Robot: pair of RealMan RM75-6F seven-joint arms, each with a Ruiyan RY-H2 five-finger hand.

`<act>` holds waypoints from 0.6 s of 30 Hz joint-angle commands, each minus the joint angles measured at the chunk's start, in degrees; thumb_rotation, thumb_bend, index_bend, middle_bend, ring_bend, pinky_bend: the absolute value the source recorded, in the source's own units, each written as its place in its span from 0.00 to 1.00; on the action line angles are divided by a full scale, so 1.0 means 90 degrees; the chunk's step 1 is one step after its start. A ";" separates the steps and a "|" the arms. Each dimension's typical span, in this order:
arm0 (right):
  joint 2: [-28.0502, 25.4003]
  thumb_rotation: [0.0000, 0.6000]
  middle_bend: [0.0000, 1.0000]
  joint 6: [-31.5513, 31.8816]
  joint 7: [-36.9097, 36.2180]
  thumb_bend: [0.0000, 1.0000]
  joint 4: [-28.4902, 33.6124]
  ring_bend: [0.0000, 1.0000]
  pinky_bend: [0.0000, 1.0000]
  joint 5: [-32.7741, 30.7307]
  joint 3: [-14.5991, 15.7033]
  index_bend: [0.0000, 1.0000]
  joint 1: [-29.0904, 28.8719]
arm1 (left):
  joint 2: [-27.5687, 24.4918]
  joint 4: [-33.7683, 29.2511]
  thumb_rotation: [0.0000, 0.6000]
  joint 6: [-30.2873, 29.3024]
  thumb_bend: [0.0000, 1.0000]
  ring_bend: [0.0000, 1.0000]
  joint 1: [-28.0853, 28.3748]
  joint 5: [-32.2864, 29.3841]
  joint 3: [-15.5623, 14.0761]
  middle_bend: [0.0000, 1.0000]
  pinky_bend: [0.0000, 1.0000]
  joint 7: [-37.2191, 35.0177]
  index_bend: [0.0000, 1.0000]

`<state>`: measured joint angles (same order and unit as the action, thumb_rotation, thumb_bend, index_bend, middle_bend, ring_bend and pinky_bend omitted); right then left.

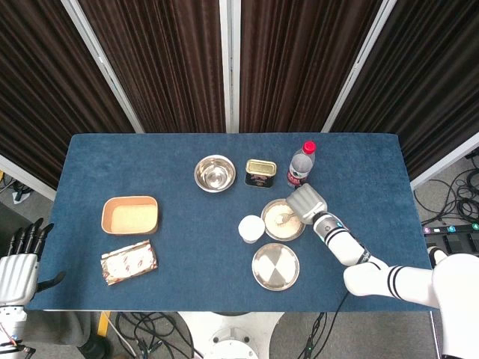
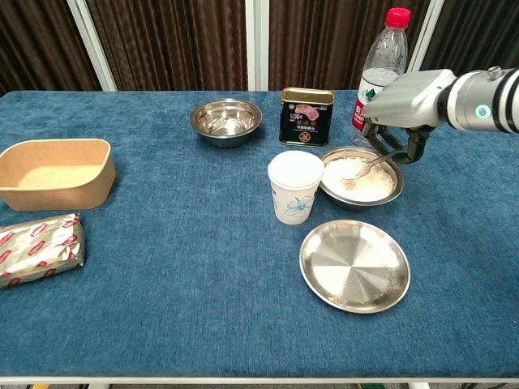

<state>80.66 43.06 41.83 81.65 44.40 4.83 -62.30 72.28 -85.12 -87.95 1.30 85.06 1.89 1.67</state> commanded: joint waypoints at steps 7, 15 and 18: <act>-0.0065 1.00 0.59 0.0160 -0.1250 0.33 -0.0239 0.27 0.18 0.1031 -0.0150 0.64 0.0678 | -0.0047 -0.0114 1.00 -0.0035 0.10 0.01 -0.0007 0.0017 0.0007 0.07 0.01 0.0116 0.15; -0.0197 1.00 0.59 0.0163 -0.1906 0.33 -0.0232 0.28 0.18 0.1523 -0.0295 0.64 0.0963 | -0.0097 -0.0200 1.00 -0.0046 0.10 0.01 -0.0008 0.0032 0.0005 0.07 0.01 0.0200 0.15; -0.0333 1.00 0.59 0.0170 -0.2010 0.33 -0.0098 0.28 0.18 0.1671 -0.0378 0.64 0.0987 | -0.0109 -0.0232 1.00 -0.0059 0.10 0.01 -0.0006 0.0040 0.0013 0.07 0.01 0.0233 0.15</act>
<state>77.95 44.55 24.04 80.43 59.08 1.72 -53.59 71.31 -87.19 -88.48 1.24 85.41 2.00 3.76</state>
